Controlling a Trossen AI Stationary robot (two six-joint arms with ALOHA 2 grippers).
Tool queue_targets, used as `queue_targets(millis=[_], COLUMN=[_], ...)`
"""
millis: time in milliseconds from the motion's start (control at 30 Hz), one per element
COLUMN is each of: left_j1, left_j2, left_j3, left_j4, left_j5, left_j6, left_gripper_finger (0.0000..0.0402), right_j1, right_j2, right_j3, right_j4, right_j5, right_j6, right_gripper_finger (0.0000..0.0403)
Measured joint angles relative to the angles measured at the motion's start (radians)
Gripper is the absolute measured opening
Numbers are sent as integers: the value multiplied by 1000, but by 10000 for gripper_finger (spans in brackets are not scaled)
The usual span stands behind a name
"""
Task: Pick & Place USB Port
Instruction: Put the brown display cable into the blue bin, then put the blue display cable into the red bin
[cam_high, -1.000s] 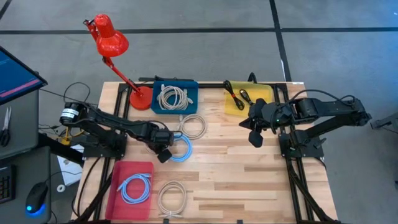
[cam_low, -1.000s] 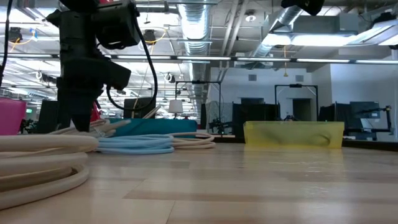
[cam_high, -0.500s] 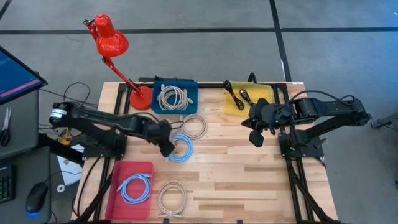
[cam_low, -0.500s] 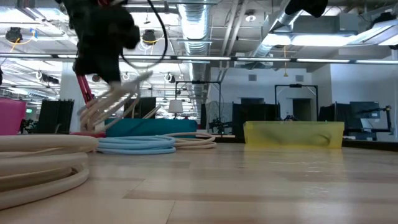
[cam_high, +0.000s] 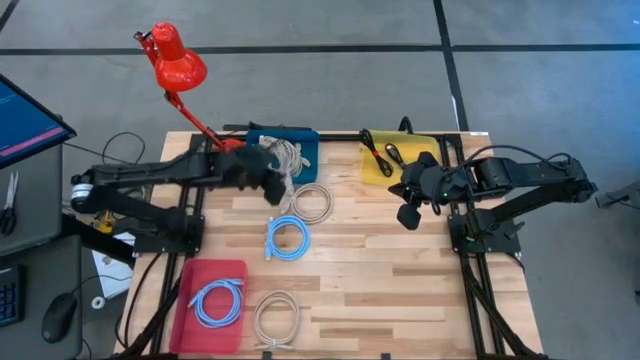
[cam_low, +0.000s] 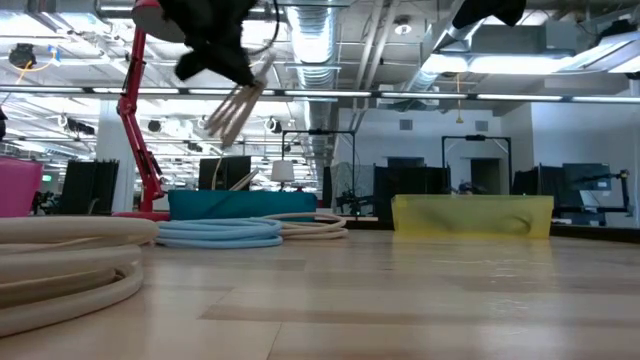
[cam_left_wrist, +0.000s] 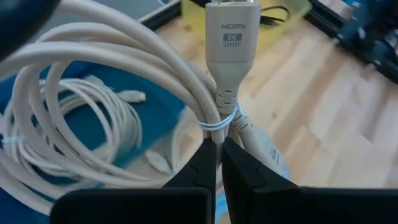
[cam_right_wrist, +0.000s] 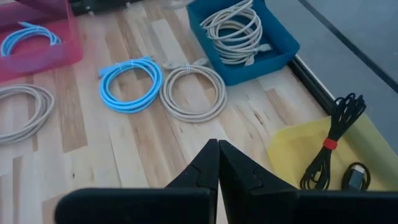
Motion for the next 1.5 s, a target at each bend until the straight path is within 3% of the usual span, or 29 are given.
queue_targets(millis=[200, 600, 967, 1167, 1367, 1500], left_j1=[185, 374, 407, 406, 402, 402], left_j2=[130, 431, 551, 551, 551, 551], left_j3=[70, 189, 189, 189, 189, 189], left_j4=[15, 45, 96, 201, 199, 189], left_j5=[109, 271, 302, 303, 305, 372], left_j6=[108, 184, 184, 181, 156, 131], left_gripper_finger=[7, 7, 12, 58, 106, 120], right_j1=[0, 0, 0, 0, 0, 0], right_j2=[0, 0, 0, 0, 0, 0], right_j3=[0, 0, 0, 0, 0, 0], right_j4=[-1, -14, -45, -61, -74, -81], right_j5=[0, 18, 18, 18, 18, 16], right_j6=[0, 0, 0, 0, 0, 1], right_gripper_finger=[0, 0, 0, 0, 0, 0])
